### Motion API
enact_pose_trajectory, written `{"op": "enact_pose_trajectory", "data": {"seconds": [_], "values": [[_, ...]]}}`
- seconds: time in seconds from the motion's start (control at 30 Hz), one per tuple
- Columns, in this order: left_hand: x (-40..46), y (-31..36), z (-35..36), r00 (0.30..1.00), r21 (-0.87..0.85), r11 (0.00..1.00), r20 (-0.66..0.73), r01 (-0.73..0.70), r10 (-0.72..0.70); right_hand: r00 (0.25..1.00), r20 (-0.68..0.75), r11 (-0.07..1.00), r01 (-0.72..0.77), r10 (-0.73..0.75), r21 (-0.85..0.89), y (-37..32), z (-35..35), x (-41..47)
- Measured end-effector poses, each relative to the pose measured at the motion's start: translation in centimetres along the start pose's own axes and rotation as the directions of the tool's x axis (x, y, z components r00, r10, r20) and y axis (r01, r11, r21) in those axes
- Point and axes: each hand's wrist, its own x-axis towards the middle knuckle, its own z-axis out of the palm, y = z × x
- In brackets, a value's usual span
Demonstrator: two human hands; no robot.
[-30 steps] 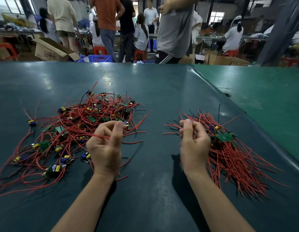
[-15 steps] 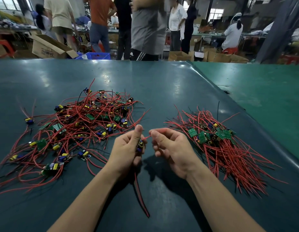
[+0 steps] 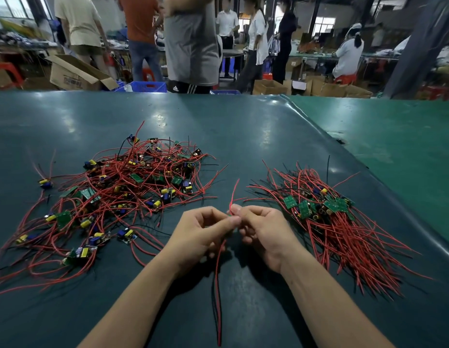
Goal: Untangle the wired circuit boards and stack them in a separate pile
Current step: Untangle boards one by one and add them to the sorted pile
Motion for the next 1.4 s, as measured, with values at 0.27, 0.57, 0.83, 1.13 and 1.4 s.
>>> {"op": "enact_pose_trajectory", "data": {"seconds": [0.27,0.57,0.83,1.13,1.4], "values": [[0.1,-0.1,-0.3,0.999,-0.047,0.999,0.038,0.006,-0.004,0.998,0.016,0.996,0.060,-0.059,-0.063,-0.1,-0.3,-0.1],[-0.3,0.5,-0.6,0.976,-0.103,0.993,0.215,0.058,-0.035,0.928,-0.318,0.940,0.269,-0.194,0.211,-1.0,-1.4,1.4],[-0.1,0.3,-1.0,0.956,-0.127,0.989,0.290,0.071,-0.032,0.868,-0.373,0.919,0.385,-0.328,0.088,-0.3,-1.1,1.6],[0.2,0.0,-1.3,0.964,-0.152,0.986,0.264,0.073,-0.030,0.752,-0.443,0.871,0.453,-0.488,-0.191,0.0,-1.6,2.0],[0.4,0.0,-0.6,0.997,-0.268,0.961,0.056,0.067,-0.054,0.992,-0.065,0.993,0.100,-0.104,-0.059,0.1,-0.2,0.3]]}}
